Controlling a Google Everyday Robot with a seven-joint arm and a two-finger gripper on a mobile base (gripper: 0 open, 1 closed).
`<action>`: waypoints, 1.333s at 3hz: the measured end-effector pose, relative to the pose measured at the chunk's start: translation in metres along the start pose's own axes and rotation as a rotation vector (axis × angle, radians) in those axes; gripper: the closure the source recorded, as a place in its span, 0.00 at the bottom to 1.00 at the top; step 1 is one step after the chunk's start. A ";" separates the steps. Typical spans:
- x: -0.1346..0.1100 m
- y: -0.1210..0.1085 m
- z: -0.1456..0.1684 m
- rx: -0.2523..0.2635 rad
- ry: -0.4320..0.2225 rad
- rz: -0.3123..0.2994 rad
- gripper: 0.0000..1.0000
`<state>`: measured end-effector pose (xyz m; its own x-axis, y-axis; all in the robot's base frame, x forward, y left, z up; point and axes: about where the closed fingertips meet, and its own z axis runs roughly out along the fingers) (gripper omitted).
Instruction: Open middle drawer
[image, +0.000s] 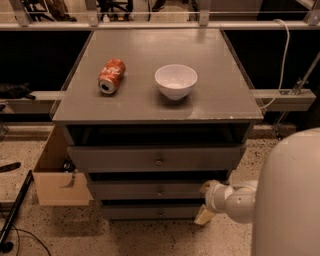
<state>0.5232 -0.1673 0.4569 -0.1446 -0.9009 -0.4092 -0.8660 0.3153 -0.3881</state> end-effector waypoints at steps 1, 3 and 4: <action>0.000 -0.001 0.024 0.012 -0.006 -0.017 0.00; -0.003 -0.028 0.032 0.077 0.001 -0.038 0.00; -0.003 -0.029 0.032 0.078 0.001 -0.038 0.00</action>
Offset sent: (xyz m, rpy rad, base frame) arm 0.0429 0.0164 -0.0509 -0.0185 -0.0871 -0.0218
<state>0.5640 -0.1637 0.4429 -0.1125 -0.9129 -0.3923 -0.8310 0.3029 -0.4666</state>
